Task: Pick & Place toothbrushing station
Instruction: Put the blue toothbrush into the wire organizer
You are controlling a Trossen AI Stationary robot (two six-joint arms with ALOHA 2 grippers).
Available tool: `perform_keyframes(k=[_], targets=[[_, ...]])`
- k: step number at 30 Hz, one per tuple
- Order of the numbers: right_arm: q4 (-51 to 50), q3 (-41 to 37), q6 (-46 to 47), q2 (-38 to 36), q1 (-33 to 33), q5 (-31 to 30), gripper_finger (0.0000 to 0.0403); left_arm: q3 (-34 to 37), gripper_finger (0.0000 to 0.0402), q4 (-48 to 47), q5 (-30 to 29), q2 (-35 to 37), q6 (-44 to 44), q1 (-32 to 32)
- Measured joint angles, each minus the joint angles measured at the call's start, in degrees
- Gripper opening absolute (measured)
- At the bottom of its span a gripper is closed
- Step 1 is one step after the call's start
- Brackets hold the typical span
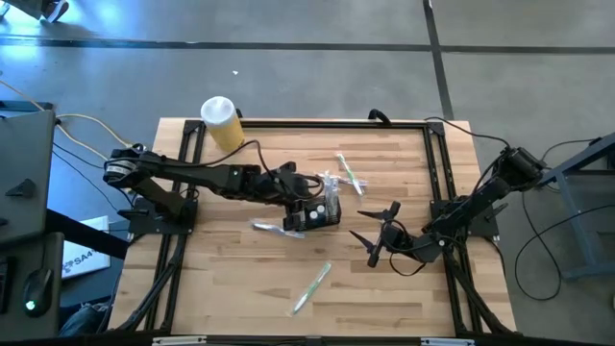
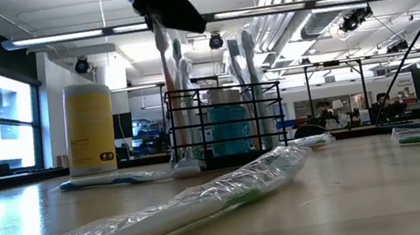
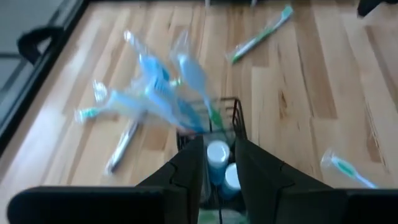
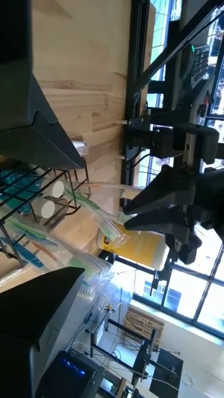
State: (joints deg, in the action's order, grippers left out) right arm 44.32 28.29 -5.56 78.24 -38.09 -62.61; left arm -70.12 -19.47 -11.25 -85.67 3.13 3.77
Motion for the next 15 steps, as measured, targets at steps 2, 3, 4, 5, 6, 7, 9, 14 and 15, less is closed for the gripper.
perform_keyframes(k=[2,3,4,5,6,7,9,14,15], targets=[[0.0,0.0,0.0,0.0,0.0,0.0,0.0262,0.0,0.0088,1.2,0.0,0.0,-1.4,0.0],[0.0,0.0,0.0,0.0,0.0,0.0,0.0262,0.0,0.0088,1.7,0.1,0.0,-2.1,0.1],[0.0,0.0,0.0,0.0,0.0,0.0,0.0262,0.0,0.0088,2.1,0.3,0.1,-2.9,0.4],[0.0,0.0,0.0,0.0,0.0,0.0,0.0262,0.0,0.0088,2.2,0.3,0.5,-3.8,0.9],[0.0,0.0,0.0,0.0,0.0,0.0,0.0262,0.0,0.0088,2.2,0.3,0.8,-5.0,1.6],[-0.1,0.0,0.0,0.0,0.0,0.0,0.0262,0.0,0.0088,3.0,0.4,1.1,-6.3,2.5],[-0.6,0.0,0.0,0.0,0.0,0.0,0.0262,-0.1,0.0088,3.0,1.1,2.2,-10.4,5.2],[-1.3,0.0,1.1,0.0,0.0,0.0,0.0262,-0.1,0.0088,0.7,3.8,3.8,-21.5,15.4],[-1.6,0.0,1.3,0.0,0.0,0.0,0.0262,-0.1,0.0088,-0.1,3.4,3.8,-22.0,17.3]])
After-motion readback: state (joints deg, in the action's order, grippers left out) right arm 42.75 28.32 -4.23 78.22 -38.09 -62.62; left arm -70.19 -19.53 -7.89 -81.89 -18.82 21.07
